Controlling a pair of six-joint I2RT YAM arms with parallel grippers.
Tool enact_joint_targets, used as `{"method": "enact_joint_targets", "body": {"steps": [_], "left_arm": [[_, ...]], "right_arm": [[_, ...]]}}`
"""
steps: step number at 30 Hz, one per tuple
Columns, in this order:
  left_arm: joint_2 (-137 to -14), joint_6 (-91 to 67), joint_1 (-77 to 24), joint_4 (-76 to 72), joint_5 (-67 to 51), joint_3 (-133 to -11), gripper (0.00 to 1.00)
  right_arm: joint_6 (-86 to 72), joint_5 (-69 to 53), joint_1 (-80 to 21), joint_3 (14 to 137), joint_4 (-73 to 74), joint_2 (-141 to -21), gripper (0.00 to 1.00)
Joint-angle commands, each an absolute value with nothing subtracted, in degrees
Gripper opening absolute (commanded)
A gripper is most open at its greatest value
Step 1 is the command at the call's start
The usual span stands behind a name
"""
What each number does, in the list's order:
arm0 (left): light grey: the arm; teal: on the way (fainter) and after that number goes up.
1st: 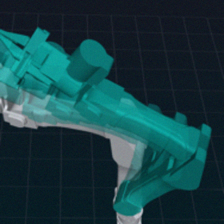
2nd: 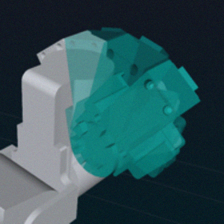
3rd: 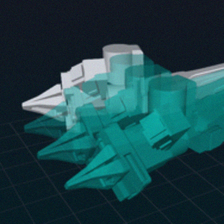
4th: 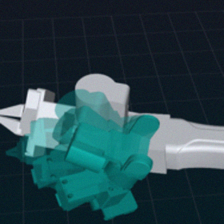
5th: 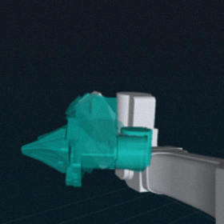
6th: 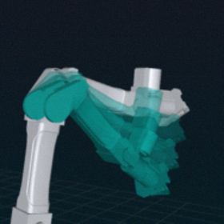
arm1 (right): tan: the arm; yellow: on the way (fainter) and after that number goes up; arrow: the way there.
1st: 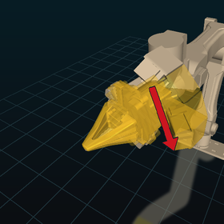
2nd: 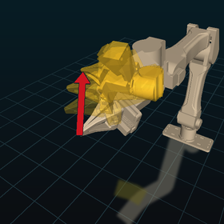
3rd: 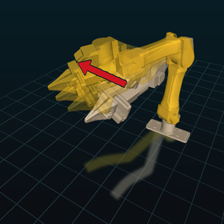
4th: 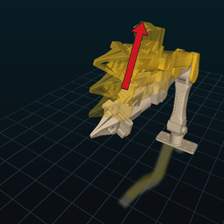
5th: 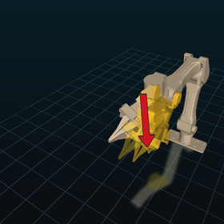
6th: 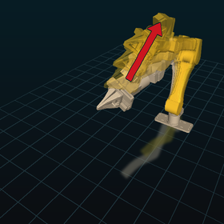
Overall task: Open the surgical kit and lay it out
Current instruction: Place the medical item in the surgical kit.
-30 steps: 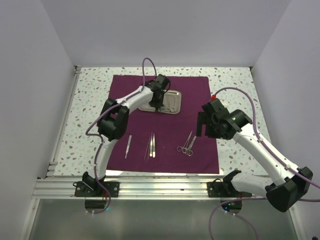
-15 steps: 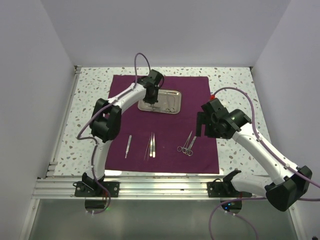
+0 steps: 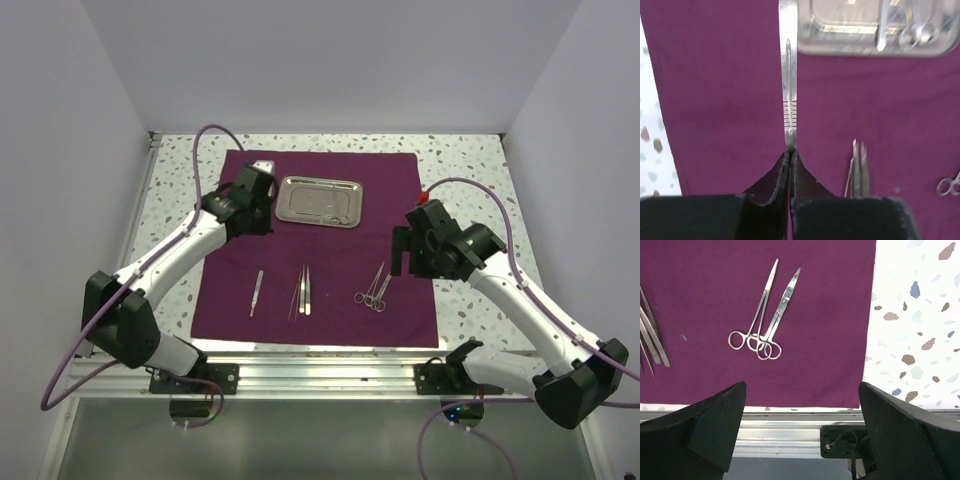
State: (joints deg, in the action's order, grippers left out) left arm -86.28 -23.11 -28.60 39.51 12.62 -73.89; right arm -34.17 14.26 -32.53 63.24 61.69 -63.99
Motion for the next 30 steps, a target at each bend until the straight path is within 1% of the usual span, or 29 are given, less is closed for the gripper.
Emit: {"method": "enact_joint_targets", "body": {"steps": [1,2,10,13,18,19,21,25,28,30], "left_arm": [[-80.3,-27.2,-28.7,39.9,12.3,-65.7,0.0],[-79.0,-27.6,-28.7,39.8,11.5,-62.3,0.0],[-67.3,-33.8,-29.1,40.7,6.2,-48.3,0.0],[-66.3,-34.5,-29.4,42.5,6.1,-46.8,0.0],[-67.9,-35.5,-30.6,46.2,5.1,-46.8,0.0],[-68.2,-36.3,-30.6,48.0,5.1,-47.0,0.02],[-68.5,-36.7,-30.8,49.1,4.9,-46.8,0.11],[-68.1,-36.7,-30.8,49.9,3.9,-47.3,0.43],[-68.9,-35.7,-30.8,51.2,5.7,-52.0,0.51],[-71.6,-34.7,-30.8,51.1,7.1,-55.4,0.52]], "right_arm": [[-32.9,12.7,-32.3,62.9,60.2,-62.7,0.98],[-32.9,12.7,-32.3,63.0,60.3,-62.7,0.98],[-32.3,12.7,-32.3,63.5,60.9,-62.0,0.98],[-32.6,12.3,-32.3,62.8,60.7,-61.4,0.98],[-33.4,12.0,-32.3,62.1,60.3,-61.4,0.98],[-33.6,12.0,-32.3,62.1,60.3,-61.5,0.98],[-33.6,12.0,-32.3,62.2,60.4,-61.5,0.98],[-33.7,12.4,-32.3,62.3,60.2,-61.8,0.98],[-33.9,12.6,-32.3,62.3,60.4,-62.0,0.98],[-34.2,12.7,-32.3,62.0,60.1,-62.1,0.98]]}}
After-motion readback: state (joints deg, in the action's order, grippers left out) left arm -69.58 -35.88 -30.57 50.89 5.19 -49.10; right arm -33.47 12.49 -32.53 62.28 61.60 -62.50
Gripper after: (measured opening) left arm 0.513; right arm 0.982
